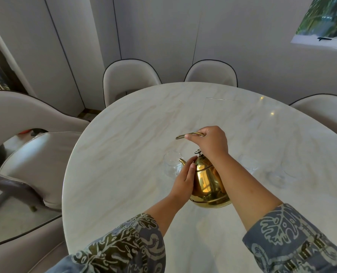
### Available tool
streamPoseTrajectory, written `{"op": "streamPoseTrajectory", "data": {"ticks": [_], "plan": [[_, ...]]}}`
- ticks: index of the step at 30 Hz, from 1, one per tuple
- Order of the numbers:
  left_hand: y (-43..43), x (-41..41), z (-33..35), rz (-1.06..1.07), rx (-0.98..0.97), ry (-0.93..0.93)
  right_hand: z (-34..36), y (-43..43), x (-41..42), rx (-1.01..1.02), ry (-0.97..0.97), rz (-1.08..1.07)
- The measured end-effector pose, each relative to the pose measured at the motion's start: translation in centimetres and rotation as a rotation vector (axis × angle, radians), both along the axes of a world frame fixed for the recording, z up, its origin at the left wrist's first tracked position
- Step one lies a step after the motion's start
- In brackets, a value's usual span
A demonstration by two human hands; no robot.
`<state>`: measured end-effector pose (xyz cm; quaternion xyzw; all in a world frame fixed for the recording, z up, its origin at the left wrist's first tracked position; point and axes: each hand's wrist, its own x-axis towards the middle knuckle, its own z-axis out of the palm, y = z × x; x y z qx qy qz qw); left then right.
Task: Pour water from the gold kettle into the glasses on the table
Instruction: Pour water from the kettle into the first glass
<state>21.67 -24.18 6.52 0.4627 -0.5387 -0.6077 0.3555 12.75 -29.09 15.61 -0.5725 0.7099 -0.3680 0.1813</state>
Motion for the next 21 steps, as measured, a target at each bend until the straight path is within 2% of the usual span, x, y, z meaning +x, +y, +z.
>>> {"op": "streamPoseTrajectory", "data": {"ticks": [21], "plan": [[0.21,-0.14,0.56,0.022,0.007,0.041,0.37,-0.44,0.32,0.026,0.037,0.029]]}}
